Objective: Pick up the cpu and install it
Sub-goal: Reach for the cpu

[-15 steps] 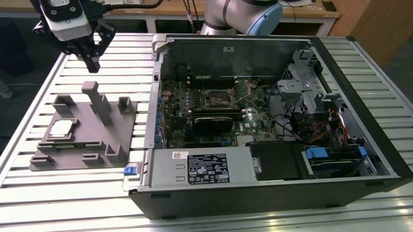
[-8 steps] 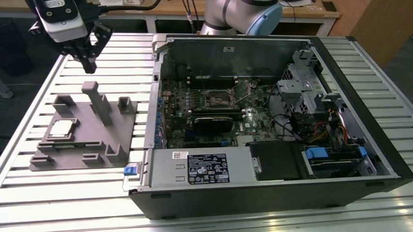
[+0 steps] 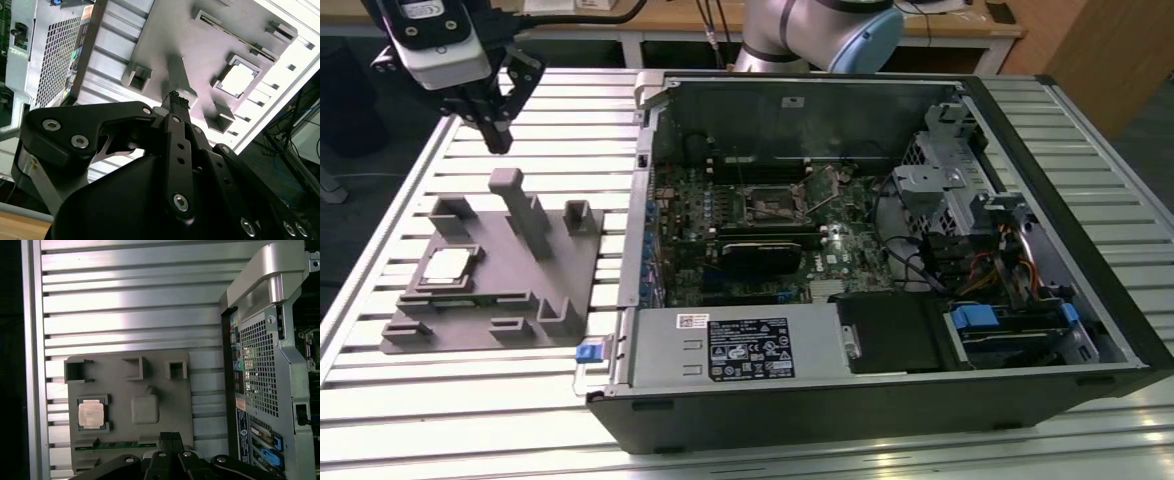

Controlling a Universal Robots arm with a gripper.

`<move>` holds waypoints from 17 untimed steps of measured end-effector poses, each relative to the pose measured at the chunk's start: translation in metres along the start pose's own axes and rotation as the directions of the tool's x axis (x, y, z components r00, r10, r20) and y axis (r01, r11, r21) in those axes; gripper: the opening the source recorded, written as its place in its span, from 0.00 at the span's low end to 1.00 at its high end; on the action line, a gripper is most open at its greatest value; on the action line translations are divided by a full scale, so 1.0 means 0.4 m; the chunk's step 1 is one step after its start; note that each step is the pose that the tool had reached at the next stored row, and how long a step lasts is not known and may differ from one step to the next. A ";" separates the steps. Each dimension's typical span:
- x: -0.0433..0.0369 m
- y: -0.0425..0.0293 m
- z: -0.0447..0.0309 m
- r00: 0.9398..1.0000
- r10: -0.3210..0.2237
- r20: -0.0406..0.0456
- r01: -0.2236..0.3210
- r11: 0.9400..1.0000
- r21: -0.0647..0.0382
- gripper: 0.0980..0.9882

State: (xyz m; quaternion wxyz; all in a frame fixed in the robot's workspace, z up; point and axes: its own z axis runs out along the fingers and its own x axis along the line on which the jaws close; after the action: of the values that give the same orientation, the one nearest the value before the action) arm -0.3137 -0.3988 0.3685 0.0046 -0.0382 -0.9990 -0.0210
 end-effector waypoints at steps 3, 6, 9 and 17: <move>0.006 -0.001 0.001 1.000 0.000 -0.002 0.000 1.000 0.000 0.01; 0.014 -0.001 0.003 1.000 0.000 -0.003 0.000 1.000 0.000 0.01; 0.023 -0.002 0.004 1.000 0.000 -0.003 0.000 1.000 0.000 0.01; 0.046 -0.004 0.007 1.000 0.000 -0.007 0.000 1.000 0.001 0.01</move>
State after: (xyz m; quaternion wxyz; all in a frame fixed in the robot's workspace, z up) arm -0.3320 -0.3988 0.3659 0.0079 -0.0383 -0.9990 -0.0209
